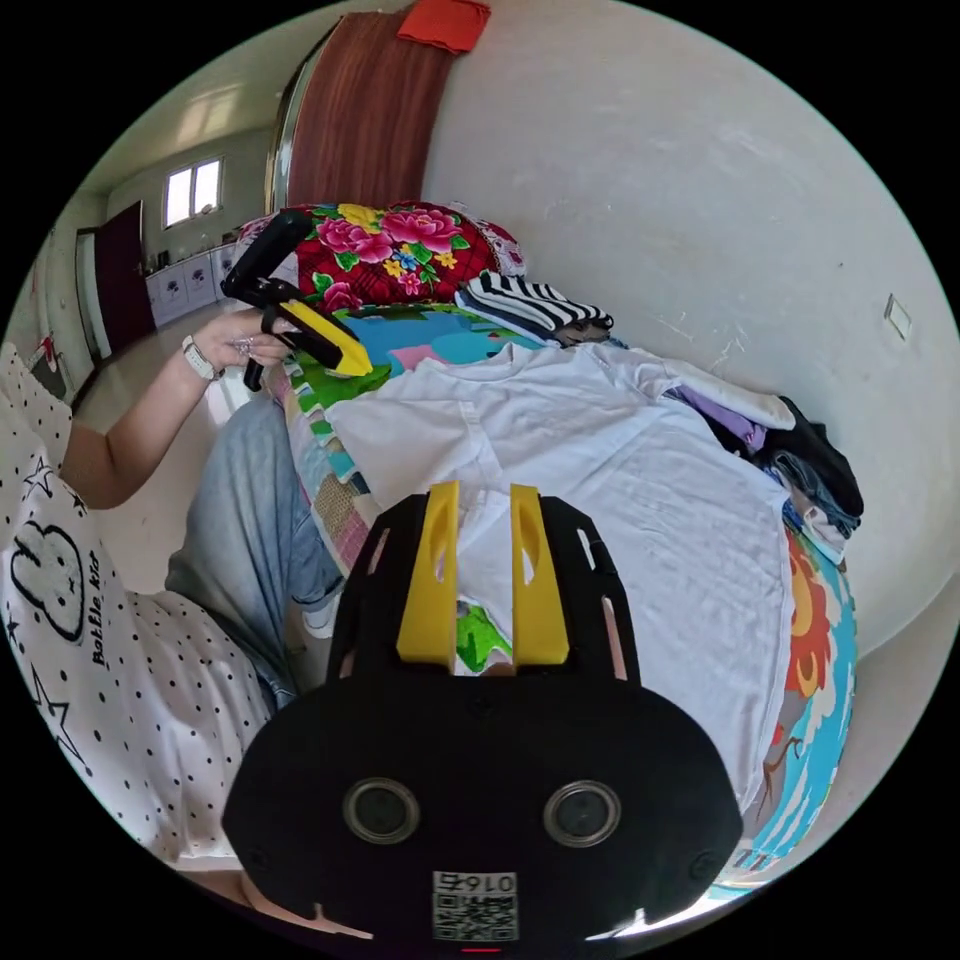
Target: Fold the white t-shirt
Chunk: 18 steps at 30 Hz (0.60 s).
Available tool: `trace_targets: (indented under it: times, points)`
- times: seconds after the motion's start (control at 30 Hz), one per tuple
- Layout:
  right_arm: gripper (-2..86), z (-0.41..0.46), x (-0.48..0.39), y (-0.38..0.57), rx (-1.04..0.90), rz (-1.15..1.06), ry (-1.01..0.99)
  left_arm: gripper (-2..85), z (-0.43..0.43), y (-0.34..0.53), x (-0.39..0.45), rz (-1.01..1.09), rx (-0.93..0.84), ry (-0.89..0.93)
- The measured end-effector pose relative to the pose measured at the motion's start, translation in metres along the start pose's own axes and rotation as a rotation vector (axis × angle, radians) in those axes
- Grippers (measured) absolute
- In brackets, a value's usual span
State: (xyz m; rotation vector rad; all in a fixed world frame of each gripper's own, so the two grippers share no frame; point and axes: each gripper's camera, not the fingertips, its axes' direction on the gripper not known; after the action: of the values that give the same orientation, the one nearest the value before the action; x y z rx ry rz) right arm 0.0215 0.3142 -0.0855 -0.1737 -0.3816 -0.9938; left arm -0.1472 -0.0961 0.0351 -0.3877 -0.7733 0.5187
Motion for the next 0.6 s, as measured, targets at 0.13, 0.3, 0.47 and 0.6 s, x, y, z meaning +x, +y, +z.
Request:
trace_targets:
  times: [0.13,0.3,0.47,0.6]
  points:
    - [7.0,0.033,0.002,-0.015,-0.144,-0.093,-0.029,-0.5,0.031,-0.006,0.011,0.010,-0.096,-0.052]
    - [5.2,0.051,0.002,-0.017,-0.240,-0.153,-0.009,-0.9,0.044,0.001,0.009,-0.039,-0.096,-0.059]
    - [1.5,0.033,0.021,-0.009,-0.166,-0.071,-0.011,-1.0,0.044,0.008,0.006,-0.066,-0.062,-0.023]
    - [0.9,0.018,0.045,0.006,-0.096,0.020,-0.064,-0.9,0.045,0.012,0.005,-0.076,-0.047,-0.011]
